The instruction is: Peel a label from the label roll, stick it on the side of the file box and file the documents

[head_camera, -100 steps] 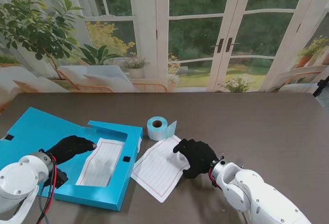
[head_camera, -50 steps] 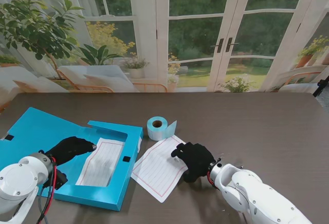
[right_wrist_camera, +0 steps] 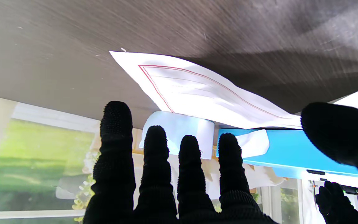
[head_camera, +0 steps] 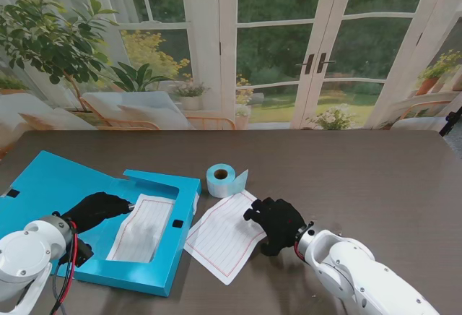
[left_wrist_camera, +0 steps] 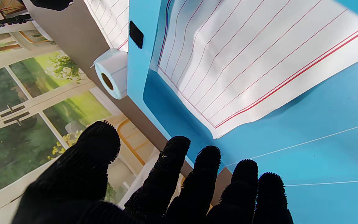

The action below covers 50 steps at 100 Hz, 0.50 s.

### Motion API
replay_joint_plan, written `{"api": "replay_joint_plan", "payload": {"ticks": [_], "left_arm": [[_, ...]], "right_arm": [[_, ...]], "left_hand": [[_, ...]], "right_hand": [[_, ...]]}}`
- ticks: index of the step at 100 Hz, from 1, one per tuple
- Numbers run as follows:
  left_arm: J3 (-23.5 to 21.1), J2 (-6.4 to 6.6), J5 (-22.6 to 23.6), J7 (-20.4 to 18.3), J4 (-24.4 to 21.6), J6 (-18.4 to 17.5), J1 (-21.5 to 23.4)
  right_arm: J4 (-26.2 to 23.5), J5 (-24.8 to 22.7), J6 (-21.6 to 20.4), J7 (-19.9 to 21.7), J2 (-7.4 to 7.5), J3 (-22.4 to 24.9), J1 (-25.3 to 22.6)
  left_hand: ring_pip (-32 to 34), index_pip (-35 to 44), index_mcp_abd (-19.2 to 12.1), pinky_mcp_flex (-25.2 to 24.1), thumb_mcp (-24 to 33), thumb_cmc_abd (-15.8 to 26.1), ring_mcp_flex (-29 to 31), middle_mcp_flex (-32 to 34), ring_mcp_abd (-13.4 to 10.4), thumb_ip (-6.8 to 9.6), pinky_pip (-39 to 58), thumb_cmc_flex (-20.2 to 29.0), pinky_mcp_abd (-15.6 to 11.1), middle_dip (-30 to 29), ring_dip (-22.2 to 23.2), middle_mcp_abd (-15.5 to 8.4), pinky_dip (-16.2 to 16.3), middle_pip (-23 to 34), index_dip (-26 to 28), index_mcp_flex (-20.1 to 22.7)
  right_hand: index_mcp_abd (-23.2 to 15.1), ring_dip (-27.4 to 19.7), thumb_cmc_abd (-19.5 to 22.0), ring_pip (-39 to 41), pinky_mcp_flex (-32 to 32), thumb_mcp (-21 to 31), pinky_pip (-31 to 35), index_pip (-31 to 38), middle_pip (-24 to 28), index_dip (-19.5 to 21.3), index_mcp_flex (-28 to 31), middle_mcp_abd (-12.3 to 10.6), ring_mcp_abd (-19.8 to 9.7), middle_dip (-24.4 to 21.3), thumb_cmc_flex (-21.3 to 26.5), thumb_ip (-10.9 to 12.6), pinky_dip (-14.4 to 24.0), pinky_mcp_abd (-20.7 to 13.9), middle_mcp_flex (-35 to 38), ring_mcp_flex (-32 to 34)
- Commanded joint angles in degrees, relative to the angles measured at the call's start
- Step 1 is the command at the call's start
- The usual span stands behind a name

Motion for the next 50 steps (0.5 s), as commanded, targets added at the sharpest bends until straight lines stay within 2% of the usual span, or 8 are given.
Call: {"api": "replay_joint_plan", "payload": {"ticks": [1, 27, 28, 30, 47, 50], "left_arm": [[0.07, -0.19, -0.38, -0.81, 0.09, -0.07, 0.14], [0.25, -0.18, -0.71, -0.89, 0.60, -0.73, -0.38], [0.24, -0.19, -0.74, -0.86, 0.62, -0.76, -0.38], [0.21, -0.21, -0.80, -0.82, 0.65, -0.80, -0.39], [-0.49, -0.28, -1.37, -0.68, 0.66, -0.88, -0.37], [-0.63, -0.28, -1.39, -0.71, 0.55, -0.89, -0.27]], "right_arm": [[-0.51, 0.02, 0.33, 1.57, -0.08, -0.72, 0.04], [0.21, 1.25, 2.77, 4.00, -0.21, -3.75, 2.22], [0.25, 1.23, 2.89, 4.01, -0.21, -3.88, 2.30], [0.33, 1.17, 3.13, 4.01, -0.21, -4.12, 2.46], [1.38, 0.51, 5.14, 4.31, -0.09, -6.72, 4.16], [1.74, 0.52, 5.38, 4.12, -0.09, -7.28, 4.57]], "left_hand": [[-0.57, -0.14, -0.42, -0.37, -1.00, 2.17, 0.86, -0.51, -0.61, 1.40, -1.41, 0.88, -1.56, 0.50, 0.91, -0.03, 1.08, -0.11, 0.31, 1.14], [-0.66, -0.07, -0.42, -0.36, -1.22, 2.25, 0.96, -0.51, -0.57, 1.44, -1.40, 0.88, -1.51, 0.49, 0.90, 0.14, 1.11, -0.12, 0.36, 1.32], [-0.65, -0.08, -0.45, -0.35, -1.22, 2.25, 0.99, -0.49, -0.56, 1.44, -1.40, 0.88, -1.50, 0.49, 0.91, 0.15, 1.12, -0.11, 0.36, 1.30], [-0.65, -0.06, -0.46, -0.35, -1.24, 2.30, 1.00, -0.50, -0.68, 1.44, -1.40, 0.86, -1.48, 0.49, 0.91, 0.11, 1.12, -0.11, 0.37, 1.36], [-0.76, -0.09, -0.36, -0.47, -1.41, 2.46, 0.89, -0.55, -0.69, 1.42, -1.44, 0.90, -1.65, 0.48, 0.90, 0.15, 1.12, -0.12, 0.38, 1.35], [-0.78, -0.06, -0.46, -0.45, -1.42, 2.45, 0.87, -0.51, -0.68, 1.43, -1.43, 0.95, -1.60, 0.49, 0.90, 0.17, 1.13, -0.10, 0.39, 1.41]], "right_hand": [[-0.94, 0.17, -0.03, 0.49, -24.42, 0.57, 1.47, -2.41, -0.71, -1.07, -2.52, -0.95, 0.39, -0.22, -1.56, 0.60, -1.10, -0.25, -2.07, 0.38], [-3.16, 0.19, -0.12, 0.13, -25.06, 1.27, 1.04, -7.05, -3.27, -0.54, -2.97, -1.19, -0.59, -1.42, -2.59, -0.61, -1.46, -0.63, -1.98, -0.83], [-3.15, 0.23, -0.17, 0.21, -25.05, 1.40, 1.00, -8.47, -3.40, 1.96, -2.76, -1.19, -0.64, -1.32, -2.65, -0.86, -1.37, -0.60, -1.94, -0.87], [-3.14, 0.26, -0.18, 0.24, -25.05, 1.52, 0.97, -9.58, -3.53, 3.84, -2.69, -1.19, -0.56, -1.26, -2.66, -1.04, -1.29, -0.57, -1.92, -0.97], [-2.68, 0.34, -0.18, 0.52, -24.93, 1.41, 1.09, -11.98, -4.92, 5.47, -3.12, -1.01, -0.71, -1.77, -1.80, -0.69, -1.14, -0.71, -1.81, -1.02], [-2.73, 0.33, -0.08, 0.70, -24.79, 0.77, 1.28, -12.77, -4.61, 7.83, -3.11, -1.06, -0.72, -1.33, -1.08, 0.18, -1.01, -0.73, -1.90, -0.87]]}}
